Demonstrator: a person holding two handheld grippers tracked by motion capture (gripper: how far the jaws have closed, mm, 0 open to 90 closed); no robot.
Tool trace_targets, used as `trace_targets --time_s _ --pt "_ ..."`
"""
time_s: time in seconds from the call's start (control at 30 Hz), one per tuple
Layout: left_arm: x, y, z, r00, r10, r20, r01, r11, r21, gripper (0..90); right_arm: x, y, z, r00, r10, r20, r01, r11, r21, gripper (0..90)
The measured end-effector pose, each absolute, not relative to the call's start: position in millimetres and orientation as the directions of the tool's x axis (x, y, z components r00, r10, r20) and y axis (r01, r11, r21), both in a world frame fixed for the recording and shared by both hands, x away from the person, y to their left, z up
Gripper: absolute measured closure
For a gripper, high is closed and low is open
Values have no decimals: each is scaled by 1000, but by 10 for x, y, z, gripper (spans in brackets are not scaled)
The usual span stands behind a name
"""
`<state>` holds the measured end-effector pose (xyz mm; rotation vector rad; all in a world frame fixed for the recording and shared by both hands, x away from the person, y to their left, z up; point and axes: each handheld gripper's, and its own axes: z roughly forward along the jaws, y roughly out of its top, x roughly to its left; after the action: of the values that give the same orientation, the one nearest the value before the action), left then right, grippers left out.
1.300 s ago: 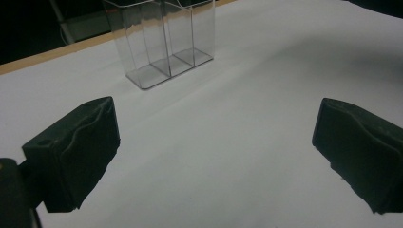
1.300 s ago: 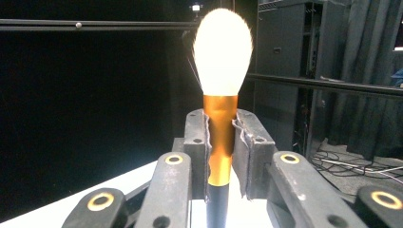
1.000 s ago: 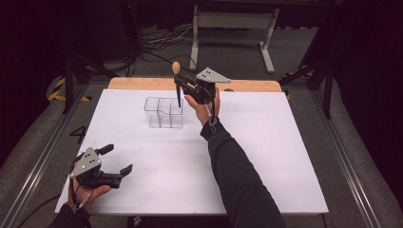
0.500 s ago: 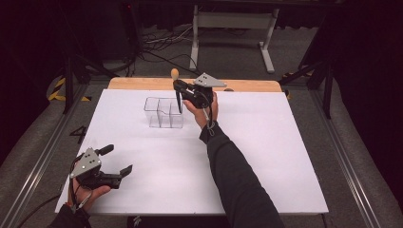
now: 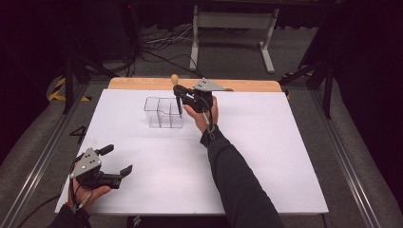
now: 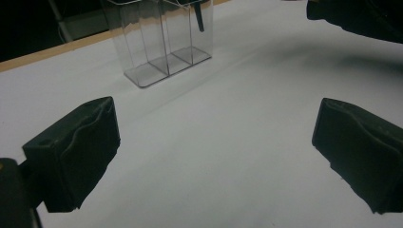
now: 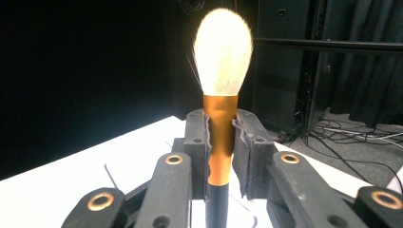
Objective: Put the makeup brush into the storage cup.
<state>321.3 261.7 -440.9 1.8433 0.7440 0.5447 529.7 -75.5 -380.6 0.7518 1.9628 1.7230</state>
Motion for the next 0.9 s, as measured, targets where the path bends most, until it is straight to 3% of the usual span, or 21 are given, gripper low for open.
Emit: trace_targets --time_s 0.9 --pt "3221 2622 -4424 707 707 18 249 -274 929 27 5302 -769 -3790 -754 656 26 130 110 985 764"
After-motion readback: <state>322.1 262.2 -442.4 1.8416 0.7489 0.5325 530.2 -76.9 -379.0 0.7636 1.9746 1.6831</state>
